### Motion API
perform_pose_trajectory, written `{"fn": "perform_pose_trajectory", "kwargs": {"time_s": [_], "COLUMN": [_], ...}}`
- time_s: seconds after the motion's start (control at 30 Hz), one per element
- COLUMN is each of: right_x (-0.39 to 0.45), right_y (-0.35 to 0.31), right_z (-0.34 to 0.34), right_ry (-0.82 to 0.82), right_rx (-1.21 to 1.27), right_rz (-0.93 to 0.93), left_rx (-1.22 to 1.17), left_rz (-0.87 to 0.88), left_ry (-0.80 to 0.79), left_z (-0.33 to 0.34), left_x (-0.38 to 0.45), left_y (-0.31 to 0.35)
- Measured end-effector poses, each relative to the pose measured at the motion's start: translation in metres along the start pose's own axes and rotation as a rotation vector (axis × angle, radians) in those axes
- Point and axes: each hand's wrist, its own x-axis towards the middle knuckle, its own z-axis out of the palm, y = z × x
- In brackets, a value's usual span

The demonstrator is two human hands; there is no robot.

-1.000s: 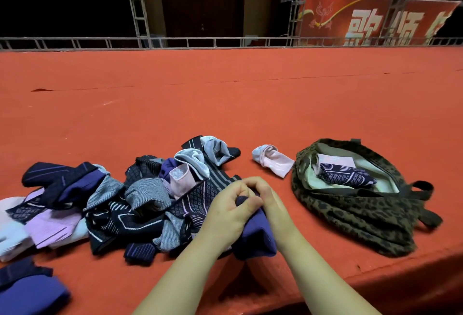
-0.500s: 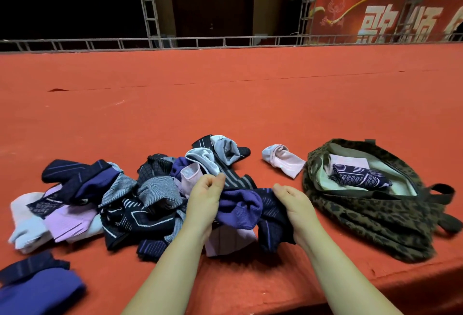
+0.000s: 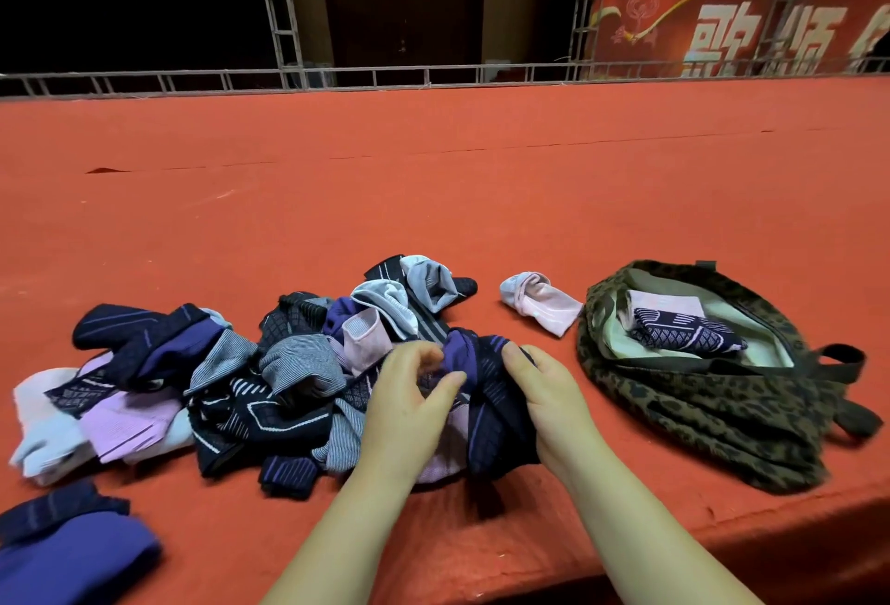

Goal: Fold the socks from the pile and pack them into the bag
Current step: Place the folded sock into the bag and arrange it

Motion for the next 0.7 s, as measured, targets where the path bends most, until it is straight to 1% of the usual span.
{"fn": "perform_pose_trajectory", "kwargs": {"time_s": [0.07,0.1,0.13,0.17,0.2,0.23,0.37,0.53,0.6,0.7], "right_x": [-0.003,-0.004,-0.006,-0.007,-0.007,-0.009,-0.014,-0.015,-0.015,-0.015], "right_y": [0.001,0.0,-0.002,-0.002,-0.003,-0.004,-0.006,-0.007,-0.009,-0.008], "right_z": [0.004,0.005,0.007,0.008,0.008,0.01,0.013,0.007,0.005,0.003], "right_ry": [-0.003,0.01,0.028,0.041,0.052,0.05,-0.029,-0.137,-0.16,-0.166], "right_rx": [0.022,0.038,0.057,0.08,0.095,0.107,0.144,0.178,0.181,0.156], "right_rz": [0.015,0.015,0.018,0.018,0.022,0.021,0.002,-0.028,-0.026,0.004], "left_rx": [0.093,0.13,0.158,0.196,0.237,0.256,0.126,-0.065,-0.113,-0.122], "left_rz": [0.139,0.192,0.227,0.236,0.225,0.199,0.044,-0.061,-0.084,-0.092], "left_ry": [0.122,0.132,0.089,0.007,-0.078,-0.124,-0.026,0.006,0.012,0.012], "left_z": [-0.003,-0.003,-0.003,-0.001,0.002,0.005,0.005,0.004,0.006,0.007], "left_x": [0.001,0.0,-0.001,-0.002,-0.003,-0.005,-0.005,-0.003,-0.002,0.001], "left_y": [0.002,0.005,0.008,0.012,0.013,0.011,0.003,0.006,0.003,-0.003]}}
